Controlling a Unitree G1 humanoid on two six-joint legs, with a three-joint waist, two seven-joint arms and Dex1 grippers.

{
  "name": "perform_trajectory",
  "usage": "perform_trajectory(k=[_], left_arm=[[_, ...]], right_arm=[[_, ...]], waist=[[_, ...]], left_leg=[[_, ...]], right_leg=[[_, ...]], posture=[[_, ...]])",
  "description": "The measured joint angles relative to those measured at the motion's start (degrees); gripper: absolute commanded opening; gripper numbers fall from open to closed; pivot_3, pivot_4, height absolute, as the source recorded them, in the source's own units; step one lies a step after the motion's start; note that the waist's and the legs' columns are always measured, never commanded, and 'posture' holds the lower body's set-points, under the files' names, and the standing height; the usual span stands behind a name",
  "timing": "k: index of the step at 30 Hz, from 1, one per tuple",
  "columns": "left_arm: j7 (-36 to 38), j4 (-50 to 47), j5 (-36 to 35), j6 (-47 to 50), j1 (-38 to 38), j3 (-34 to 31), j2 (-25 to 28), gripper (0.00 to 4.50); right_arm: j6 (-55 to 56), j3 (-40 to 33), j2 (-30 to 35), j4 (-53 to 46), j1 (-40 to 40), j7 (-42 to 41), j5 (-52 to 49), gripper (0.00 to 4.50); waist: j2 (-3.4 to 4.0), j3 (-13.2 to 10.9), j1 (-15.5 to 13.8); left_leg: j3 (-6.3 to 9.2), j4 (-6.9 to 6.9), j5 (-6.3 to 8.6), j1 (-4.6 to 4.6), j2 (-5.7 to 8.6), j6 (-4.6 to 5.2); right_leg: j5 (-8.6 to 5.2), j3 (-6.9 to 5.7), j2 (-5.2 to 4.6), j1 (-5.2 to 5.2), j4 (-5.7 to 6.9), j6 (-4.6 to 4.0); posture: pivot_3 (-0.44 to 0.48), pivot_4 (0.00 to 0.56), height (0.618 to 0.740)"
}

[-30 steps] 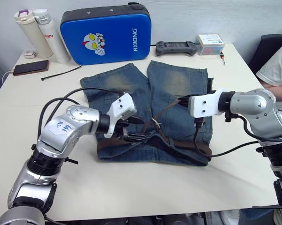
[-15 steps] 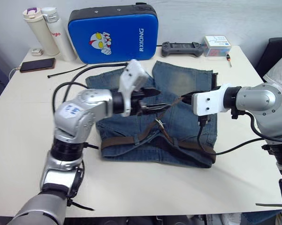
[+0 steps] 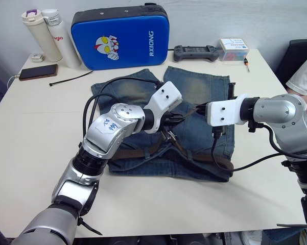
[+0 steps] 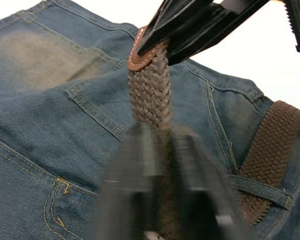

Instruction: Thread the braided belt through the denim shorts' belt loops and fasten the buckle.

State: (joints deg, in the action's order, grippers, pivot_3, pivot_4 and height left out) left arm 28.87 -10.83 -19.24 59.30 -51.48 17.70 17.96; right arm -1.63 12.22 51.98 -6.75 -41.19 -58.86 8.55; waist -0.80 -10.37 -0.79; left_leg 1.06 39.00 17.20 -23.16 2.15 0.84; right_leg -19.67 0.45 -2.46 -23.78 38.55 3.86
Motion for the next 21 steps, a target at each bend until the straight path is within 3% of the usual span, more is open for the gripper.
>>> perform_trajectory(k=[5,6,10,14,21], left_arm=[[0.02,0.57,-1.21,2.24,-0.05,-3.44,-1.85,0.02],[0.00,0.57,-1.46,2.81,-0.05,-3.87,-1.98,0.00],[-2.04,0.63,-3.79,7.58,0.84,-9.09,-4.79,0.00],[-7.92,0.67,-7.56,16.70,3.05,-22.65,-11.85,0.00],[-15.86,-2.71,-15.74,32.42,2.39,-47.43,-21.67,0.00]], right_arm=[[-4.01,-1.58,-0.84,-1.69,0.75,0.16,-0.98,0.00],[-5.49,-1.89,-0.99,-2.34,1.26,0.09,-1.71,0.69],[-16.86,-6.11,-3.00,-7.37,4.81,-1.11,-9.93,2.39],[-29.45,-12.05,-3.37,-11.16,6.64,-1.04,-19.11,4.46],[-49.22,-17.04,-7.62,-12.49,6.39,3.32,-31.15,4.49]], waist=[[0.00,0.00,-0.18],[0.00,0.00,-0.18],[0.00,0.00,-0.43],[-0.01,0.00,-0.56],[-0.01,0.00,-0.57]], left_leg=[[0.01,-0.01,0.00,0.00,0.00,0.00],[0.00,0.00,0.00,0.00,0.00,0.00],[0.02,0.01,0.00,-0.02,-0.01,0.00],[0.04,0.05,0.00,-0.03,-0.01,0.00],[0.05,0.04,0.01,-0.04,-0.02,-0.01]], right_leg=[[0.00,-0.01,0.00,0.00,0.01,0.00],[0.00,0.00,0.00,0.00,0.01,0.00],[0.00,-0.01,0.00,0.01,0.03,0.00],[0.00,-0.04,-0.01,0.01,0.05,0.00],[0.00,-0.05,-0.01,0.01,0.06,0.00]], posture=[[0.000,0.150,0.740],[0.000,0.150,0.740],[0.000,0.150,0.740],[0.000,0.150,0.740],[0.000,0.150,0.740]])
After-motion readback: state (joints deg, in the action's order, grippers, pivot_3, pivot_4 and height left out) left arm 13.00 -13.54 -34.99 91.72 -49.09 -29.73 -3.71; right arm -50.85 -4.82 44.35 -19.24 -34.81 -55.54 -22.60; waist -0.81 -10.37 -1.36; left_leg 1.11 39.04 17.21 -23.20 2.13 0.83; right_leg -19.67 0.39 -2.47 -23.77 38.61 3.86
